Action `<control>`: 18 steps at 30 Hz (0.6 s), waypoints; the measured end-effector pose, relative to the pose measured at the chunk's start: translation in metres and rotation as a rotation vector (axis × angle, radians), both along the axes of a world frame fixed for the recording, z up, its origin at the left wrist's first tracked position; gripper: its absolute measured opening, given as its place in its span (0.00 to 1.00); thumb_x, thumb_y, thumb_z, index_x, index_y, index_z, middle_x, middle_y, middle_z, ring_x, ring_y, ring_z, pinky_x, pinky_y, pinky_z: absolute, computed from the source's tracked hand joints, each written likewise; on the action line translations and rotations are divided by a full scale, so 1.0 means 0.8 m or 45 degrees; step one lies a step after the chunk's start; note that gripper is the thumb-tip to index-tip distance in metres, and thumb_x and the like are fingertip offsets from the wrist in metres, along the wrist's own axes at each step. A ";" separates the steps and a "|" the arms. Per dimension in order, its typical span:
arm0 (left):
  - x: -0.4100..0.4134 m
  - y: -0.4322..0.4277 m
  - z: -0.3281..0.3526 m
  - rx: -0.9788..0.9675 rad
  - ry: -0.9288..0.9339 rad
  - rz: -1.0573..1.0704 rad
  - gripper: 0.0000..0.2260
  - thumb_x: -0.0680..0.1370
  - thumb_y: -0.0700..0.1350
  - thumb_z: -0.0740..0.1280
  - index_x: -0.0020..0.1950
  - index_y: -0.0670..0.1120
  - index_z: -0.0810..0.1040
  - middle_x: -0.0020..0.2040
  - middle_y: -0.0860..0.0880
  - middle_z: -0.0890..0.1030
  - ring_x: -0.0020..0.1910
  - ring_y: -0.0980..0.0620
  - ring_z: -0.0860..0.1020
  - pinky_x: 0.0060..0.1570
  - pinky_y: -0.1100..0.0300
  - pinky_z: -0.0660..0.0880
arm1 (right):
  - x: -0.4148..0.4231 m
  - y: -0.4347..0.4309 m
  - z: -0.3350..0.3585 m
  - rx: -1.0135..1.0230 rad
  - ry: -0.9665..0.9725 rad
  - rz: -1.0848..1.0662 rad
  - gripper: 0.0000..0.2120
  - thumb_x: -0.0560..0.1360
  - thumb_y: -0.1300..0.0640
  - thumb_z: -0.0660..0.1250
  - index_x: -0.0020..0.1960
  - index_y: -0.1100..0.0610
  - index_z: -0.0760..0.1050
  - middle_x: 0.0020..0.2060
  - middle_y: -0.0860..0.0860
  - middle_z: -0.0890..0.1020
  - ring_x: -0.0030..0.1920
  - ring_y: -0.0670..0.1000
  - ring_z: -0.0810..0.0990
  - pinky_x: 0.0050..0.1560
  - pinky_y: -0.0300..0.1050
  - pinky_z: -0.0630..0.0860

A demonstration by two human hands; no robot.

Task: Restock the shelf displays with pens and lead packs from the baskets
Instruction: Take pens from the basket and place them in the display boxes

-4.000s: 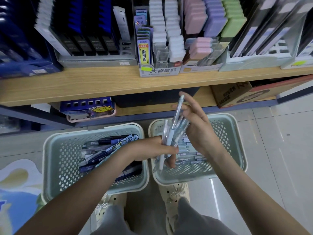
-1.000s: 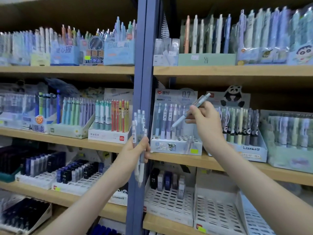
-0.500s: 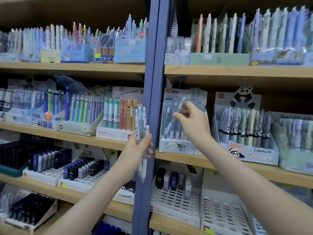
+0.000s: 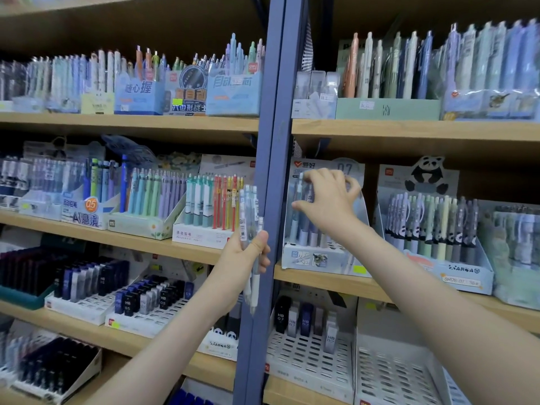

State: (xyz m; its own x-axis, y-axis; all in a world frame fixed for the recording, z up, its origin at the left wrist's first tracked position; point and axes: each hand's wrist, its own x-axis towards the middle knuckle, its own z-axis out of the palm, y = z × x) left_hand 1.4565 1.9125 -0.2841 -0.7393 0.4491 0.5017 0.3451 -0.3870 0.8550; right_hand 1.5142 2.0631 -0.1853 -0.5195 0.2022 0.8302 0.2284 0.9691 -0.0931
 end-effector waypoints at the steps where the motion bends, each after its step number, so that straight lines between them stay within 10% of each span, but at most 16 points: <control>1: -0.001 -0.001 0.000 -0.001 -0.001 0.003 0.10 0.79 0.50 0.63 0.52 0.43 0.71 0.36 0.50 0.77 0.32 0.56 0.75 0.36 0.64 0.76 | 0.000 0.001 0.000 0.022 -0.012 0.006 0.25 0.73 0.47 0.70 0.66 0.49 0.67 0.61 0.46 0.72 0.67 0.50 0.62 0.66 0.49 0.48; 18: 0.004 -0.006 0.003 -0.098 0.067 -0.117 0.11 0.80 0.48 0.62 0.47 0.40 0.71 0.30 0.51 0.76 0.27 0.57 0.74 0.31 0.66 0.74 | -0.003 0.007 0.009 0.149 -0.325 -0.091 0.28 0.77 0.48 0.63 0.75 0.45 0.58 0.71 0.47 0.65 0.71 0.53 0.57 0.68 0.54 0.51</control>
